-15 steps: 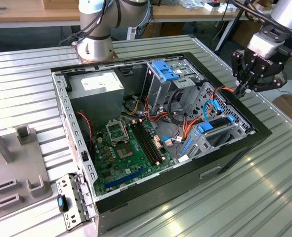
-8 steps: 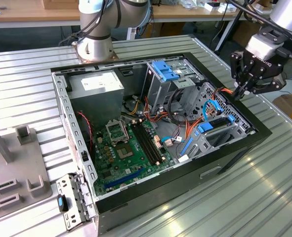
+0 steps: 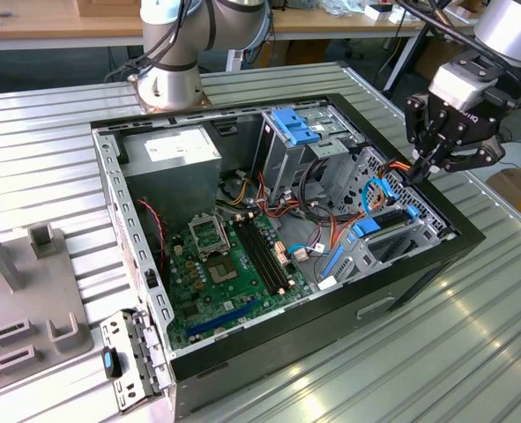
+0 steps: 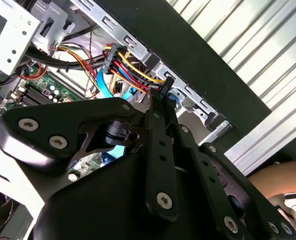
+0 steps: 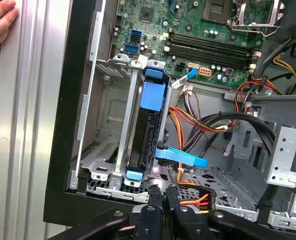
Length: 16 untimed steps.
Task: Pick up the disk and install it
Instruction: 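Insert the first disk wire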
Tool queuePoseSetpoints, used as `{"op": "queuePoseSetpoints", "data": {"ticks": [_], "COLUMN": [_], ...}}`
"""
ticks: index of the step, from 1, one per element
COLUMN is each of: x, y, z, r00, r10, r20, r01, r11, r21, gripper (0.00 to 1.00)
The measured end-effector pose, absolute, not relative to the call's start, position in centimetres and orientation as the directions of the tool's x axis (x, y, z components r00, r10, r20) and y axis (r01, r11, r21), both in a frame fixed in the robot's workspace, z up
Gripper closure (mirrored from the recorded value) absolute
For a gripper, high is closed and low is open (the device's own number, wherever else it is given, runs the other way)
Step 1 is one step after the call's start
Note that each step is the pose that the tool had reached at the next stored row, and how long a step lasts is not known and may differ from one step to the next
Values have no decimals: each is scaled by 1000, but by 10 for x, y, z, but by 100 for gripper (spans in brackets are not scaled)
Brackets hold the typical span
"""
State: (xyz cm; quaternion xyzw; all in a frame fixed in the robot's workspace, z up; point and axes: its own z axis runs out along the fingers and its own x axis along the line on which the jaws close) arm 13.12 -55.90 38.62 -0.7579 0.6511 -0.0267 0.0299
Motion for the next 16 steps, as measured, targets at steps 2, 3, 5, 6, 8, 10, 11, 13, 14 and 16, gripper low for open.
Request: {"op": "queuePoseSetpoints", "data": {"ticks": [2, 3, 5, 6, 8, 10, 11, 13, 14, 16], "x": [128, 126, 121, 121, 121, 121, 121, 121, 121, 121], "y": [-559, -559, -560, -560, -560, -561, -562, -564, -566, -568], "z": [386, 385, 384, 384, 383, 383, 383, 383, 383, 383], "r00": [145, 143, 125, 96, 13, -6, -7, -9, -10, -10], "r10": [-989, -990, -992, -995, -1000, -1000, -1000, -1000, -999, -998], "r20": [1, 1, 2, 1, 1, -2, -5, -19, -40, -59], "r01": [-986, -987, -989, -992, -997, -997, -997, -997, -997, -997], "r11": [-145, -143, -125, -96, -13, 6, 8, 10, 13, 15], "r21": [-80, -80, -80, -80, -80, -80, -80, -80, -80, -79], "gripper": [84, 84, 84, 84, 84, 84, 84, 84, 84, 84]}}
